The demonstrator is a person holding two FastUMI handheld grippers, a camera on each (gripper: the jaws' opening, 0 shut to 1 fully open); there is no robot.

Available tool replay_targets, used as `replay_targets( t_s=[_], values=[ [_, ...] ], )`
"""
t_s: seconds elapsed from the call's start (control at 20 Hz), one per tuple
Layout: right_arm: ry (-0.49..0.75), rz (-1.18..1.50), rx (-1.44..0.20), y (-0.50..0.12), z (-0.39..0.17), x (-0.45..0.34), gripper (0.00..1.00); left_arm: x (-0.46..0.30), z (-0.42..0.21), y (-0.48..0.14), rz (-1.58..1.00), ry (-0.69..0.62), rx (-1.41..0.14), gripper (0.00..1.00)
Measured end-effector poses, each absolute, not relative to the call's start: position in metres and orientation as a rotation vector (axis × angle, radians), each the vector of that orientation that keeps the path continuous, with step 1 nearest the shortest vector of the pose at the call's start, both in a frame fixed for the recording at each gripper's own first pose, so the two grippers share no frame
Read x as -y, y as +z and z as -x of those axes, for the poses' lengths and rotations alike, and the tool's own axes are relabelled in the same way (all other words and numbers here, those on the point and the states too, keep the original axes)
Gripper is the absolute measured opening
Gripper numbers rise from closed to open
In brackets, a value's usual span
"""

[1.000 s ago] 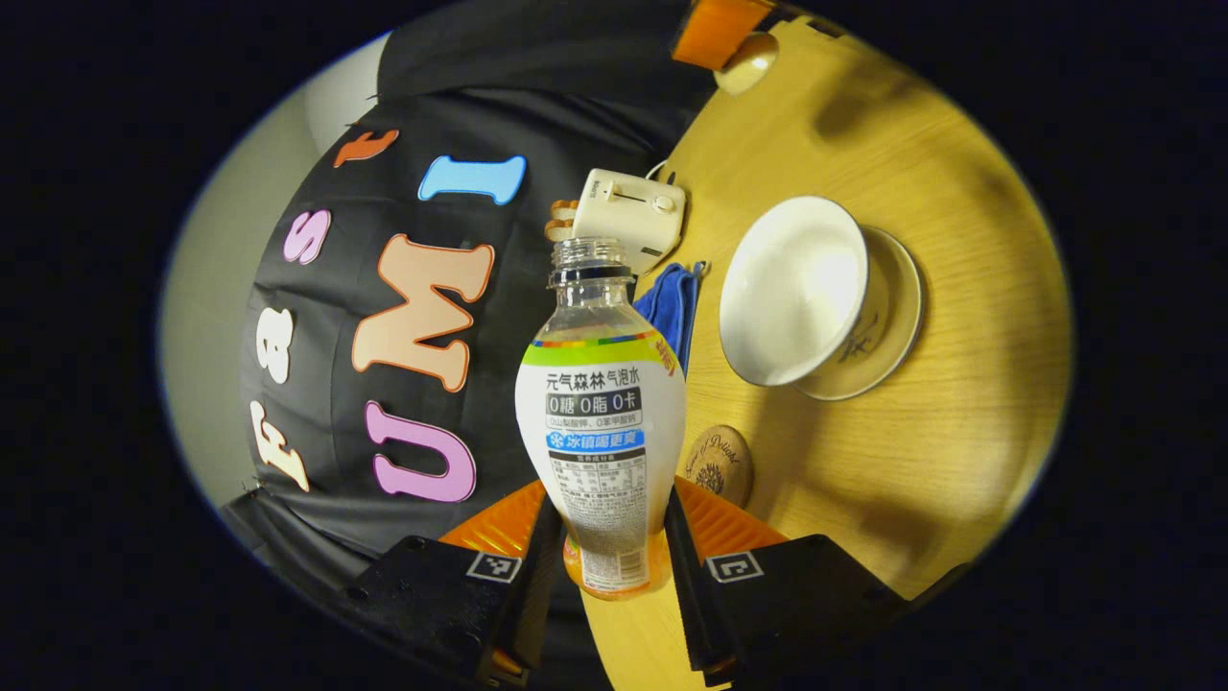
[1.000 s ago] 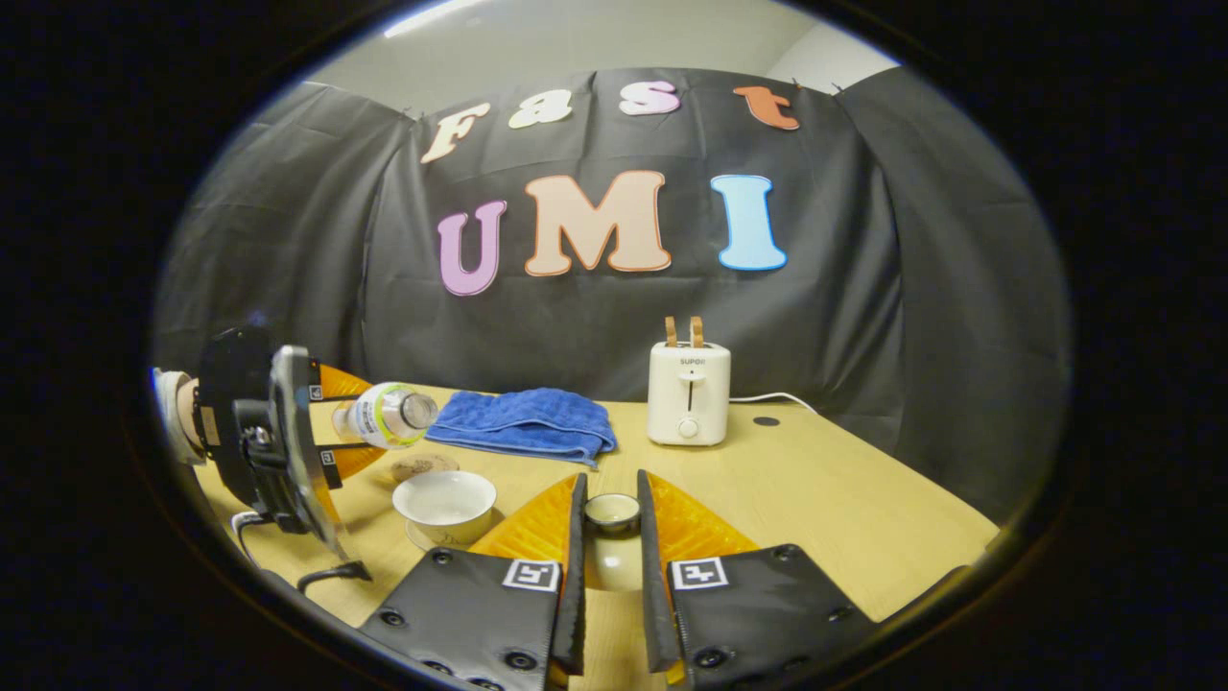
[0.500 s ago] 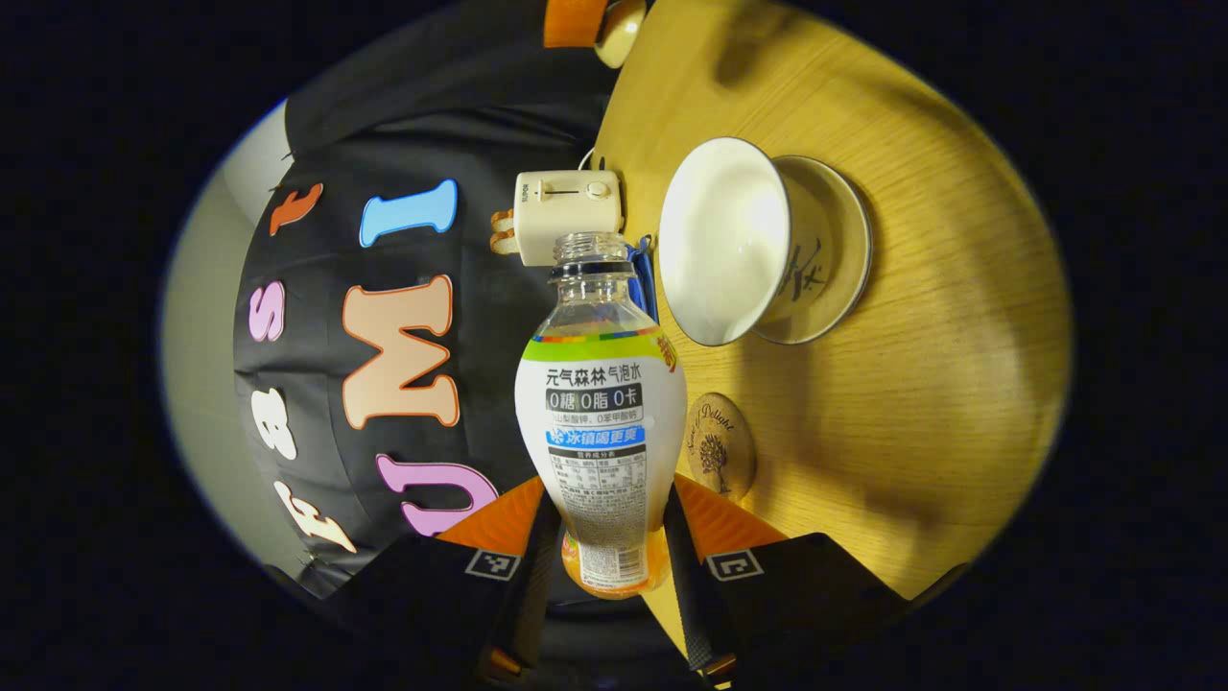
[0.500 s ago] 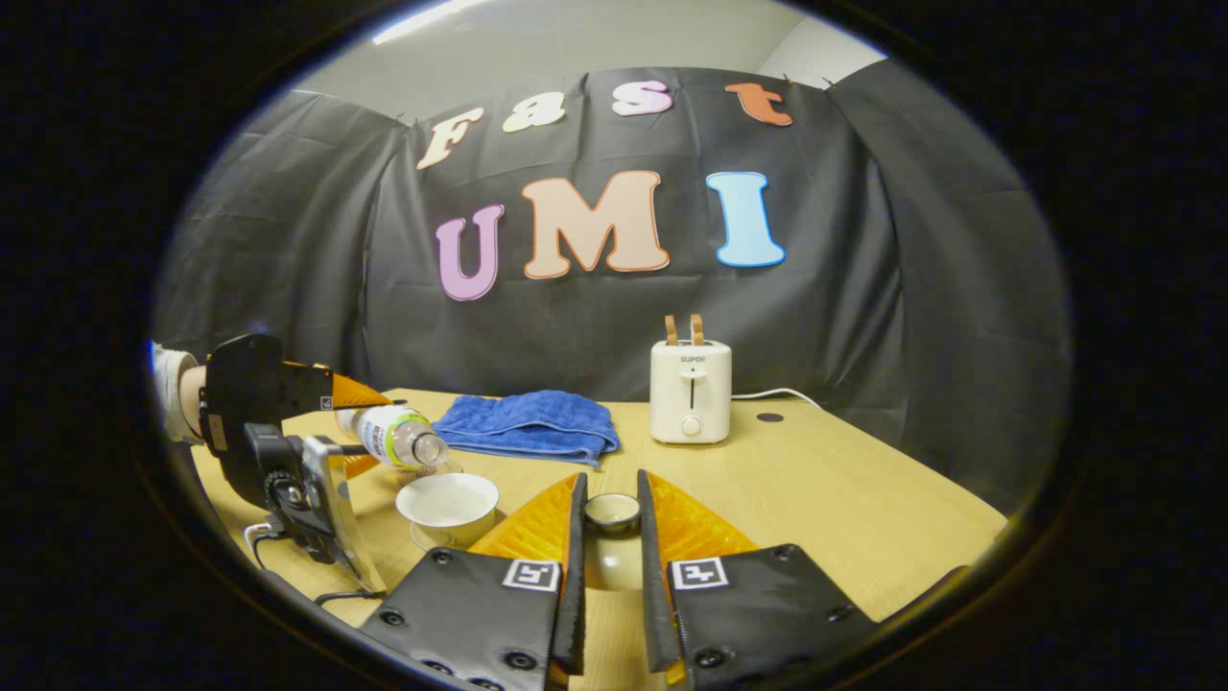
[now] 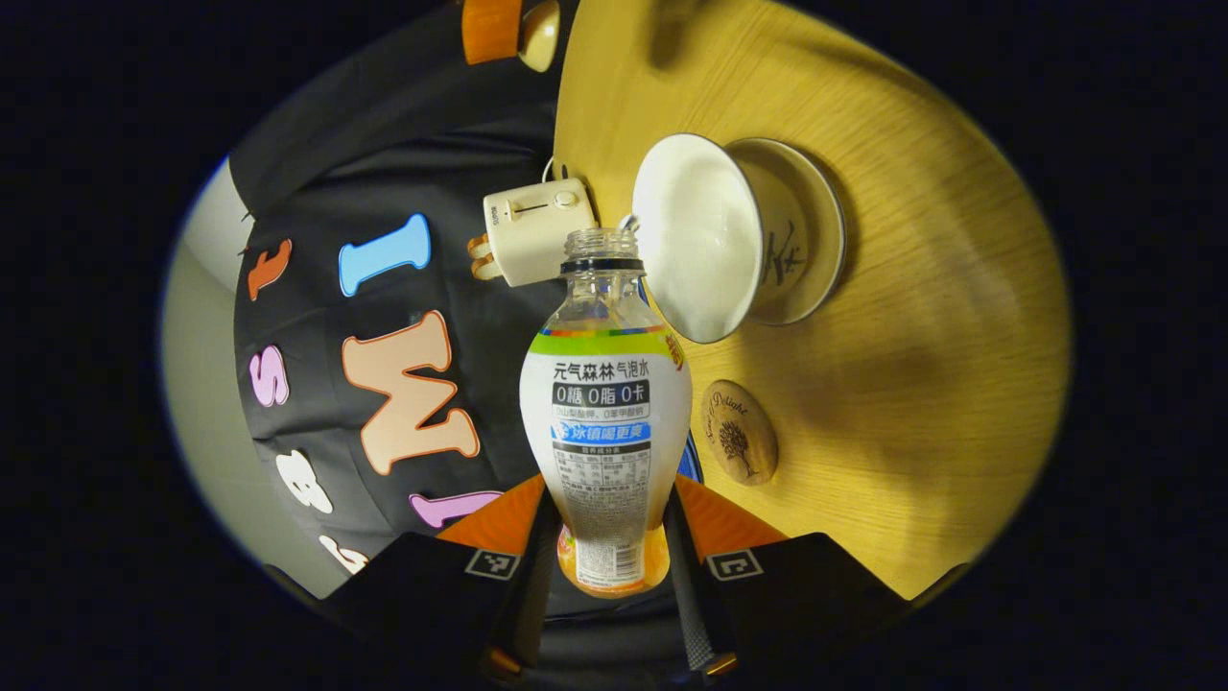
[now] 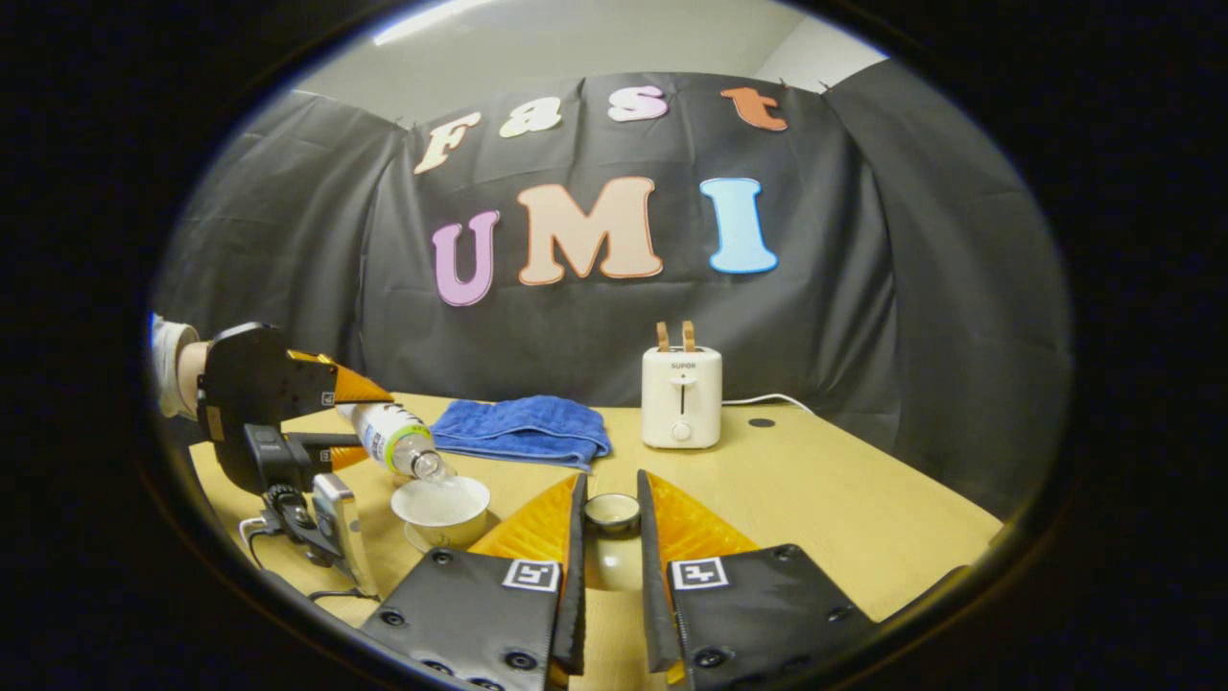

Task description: Open the teacup lid with one hand, grasp the water bottle and pour water into the teacup with the other hand; after pouring, place the water bottle on the coaster and then close the teacup lid.

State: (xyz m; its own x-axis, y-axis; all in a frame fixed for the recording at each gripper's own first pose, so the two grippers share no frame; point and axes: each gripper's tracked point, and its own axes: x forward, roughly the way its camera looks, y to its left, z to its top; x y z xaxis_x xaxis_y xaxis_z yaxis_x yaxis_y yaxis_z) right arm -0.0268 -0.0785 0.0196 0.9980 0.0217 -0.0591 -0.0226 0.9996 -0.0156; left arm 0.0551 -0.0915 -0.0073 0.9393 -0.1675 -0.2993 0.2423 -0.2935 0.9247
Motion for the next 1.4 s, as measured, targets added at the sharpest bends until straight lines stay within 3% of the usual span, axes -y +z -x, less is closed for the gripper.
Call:
replay_targets(
  t_s=[1.4],
  values=[
    [0.027,0.011,-0.018,0.041,0.042,0.083,0.27,0.086,-0.055,0.025,-2.216,-0.381,-0.095,0.56]
  ],
)
